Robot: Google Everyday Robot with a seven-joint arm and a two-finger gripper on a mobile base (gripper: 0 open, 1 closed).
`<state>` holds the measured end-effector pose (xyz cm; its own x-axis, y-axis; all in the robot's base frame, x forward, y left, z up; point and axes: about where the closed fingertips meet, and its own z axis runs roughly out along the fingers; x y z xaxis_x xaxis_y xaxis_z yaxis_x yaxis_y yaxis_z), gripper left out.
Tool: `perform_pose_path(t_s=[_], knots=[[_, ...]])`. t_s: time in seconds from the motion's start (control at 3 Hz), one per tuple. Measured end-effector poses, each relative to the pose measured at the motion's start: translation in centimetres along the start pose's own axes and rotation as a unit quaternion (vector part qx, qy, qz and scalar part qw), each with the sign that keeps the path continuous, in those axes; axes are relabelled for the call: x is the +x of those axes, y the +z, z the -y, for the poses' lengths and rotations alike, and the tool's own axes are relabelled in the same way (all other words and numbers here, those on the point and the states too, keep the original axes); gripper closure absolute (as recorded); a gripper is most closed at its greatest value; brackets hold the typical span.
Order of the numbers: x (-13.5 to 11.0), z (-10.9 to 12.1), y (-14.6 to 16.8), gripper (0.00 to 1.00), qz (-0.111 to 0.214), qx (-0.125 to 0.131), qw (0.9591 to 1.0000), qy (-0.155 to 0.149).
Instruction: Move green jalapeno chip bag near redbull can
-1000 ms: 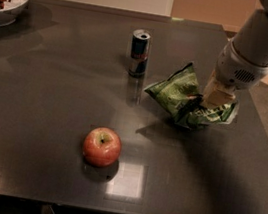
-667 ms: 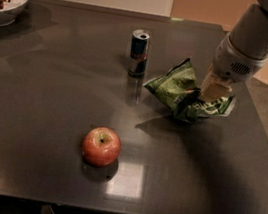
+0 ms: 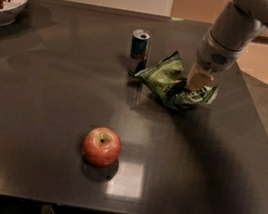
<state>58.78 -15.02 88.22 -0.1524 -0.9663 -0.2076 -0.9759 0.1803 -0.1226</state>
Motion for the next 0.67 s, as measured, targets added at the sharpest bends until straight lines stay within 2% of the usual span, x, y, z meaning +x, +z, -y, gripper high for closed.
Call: perform_pose_path(t_s=[0.67], knots=[[-1.65,2.52,1.36,0.35,0.010,0.005,0.9999,0.000]])
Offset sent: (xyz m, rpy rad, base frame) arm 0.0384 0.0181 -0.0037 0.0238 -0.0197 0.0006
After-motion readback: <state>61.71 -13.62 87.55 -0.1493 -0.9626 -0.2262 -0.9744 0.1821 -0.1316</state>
